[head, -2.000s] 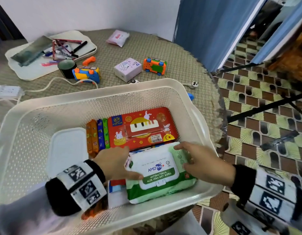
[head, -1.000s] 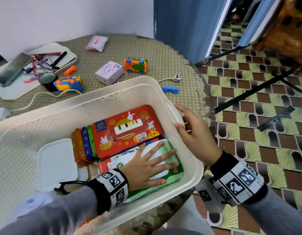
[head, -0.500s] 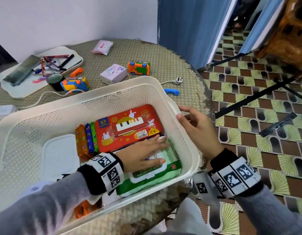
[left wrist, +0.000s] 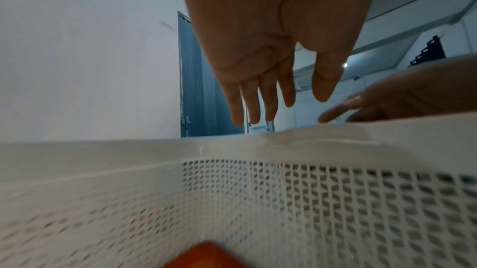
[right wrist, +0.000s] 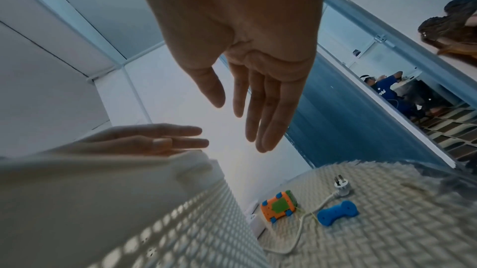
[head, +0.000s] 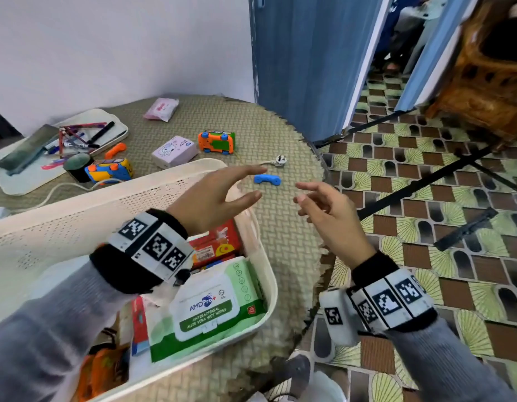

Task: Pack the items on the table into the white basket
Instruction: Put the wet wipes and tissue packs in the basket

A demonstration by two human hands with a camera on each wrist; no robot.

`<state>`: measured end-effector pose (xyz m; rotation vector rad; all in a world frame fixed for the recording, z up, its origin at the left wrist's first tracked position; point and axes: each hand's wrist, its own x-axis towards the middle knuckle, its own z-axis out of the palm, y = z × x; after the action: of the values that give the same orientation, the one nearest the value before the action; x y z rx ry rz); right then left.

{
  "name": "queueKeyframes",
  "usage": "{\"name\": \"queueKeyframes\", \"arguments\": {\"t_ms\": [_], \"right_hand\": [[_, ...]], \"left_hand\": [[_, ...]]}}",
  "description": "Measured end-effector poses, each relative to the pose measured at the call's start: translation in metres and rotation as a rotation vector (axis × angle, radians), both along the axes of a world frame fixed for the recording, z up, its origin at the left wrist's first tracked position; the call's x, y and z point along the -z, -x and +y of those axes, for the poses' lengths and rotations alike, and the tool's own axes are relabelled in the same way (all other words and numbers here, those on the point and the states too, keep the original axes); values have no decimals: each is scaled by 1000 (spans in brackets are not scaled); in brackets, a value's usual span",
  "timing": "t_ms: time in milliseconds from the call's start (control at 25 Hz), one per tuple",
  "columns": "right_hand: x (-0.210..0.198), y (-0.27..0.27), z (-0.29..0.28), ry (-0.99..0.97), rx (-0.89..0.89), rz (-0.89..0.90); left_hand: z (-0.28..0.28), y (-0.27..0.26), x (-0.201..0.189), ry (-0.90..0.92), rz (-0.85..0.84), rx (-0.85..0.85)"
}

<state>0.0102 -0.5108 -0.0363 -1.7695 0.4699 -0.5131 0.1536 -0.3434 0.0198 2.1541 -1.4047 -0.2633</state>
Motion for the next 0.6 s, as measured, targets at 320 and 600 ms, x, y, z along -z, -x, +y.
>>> {"name": "queueKeyframes", "arguments": {"t_ms": [320, 600], "right_hand": [[-8, 48, -120, 31, 79, 14], [20, 115, -212, 36, 196, 126]], "left_hand": [[-139, 43, -42, 43, -109, 41], [-248, 97, 14, -133, 3, 85]]}}
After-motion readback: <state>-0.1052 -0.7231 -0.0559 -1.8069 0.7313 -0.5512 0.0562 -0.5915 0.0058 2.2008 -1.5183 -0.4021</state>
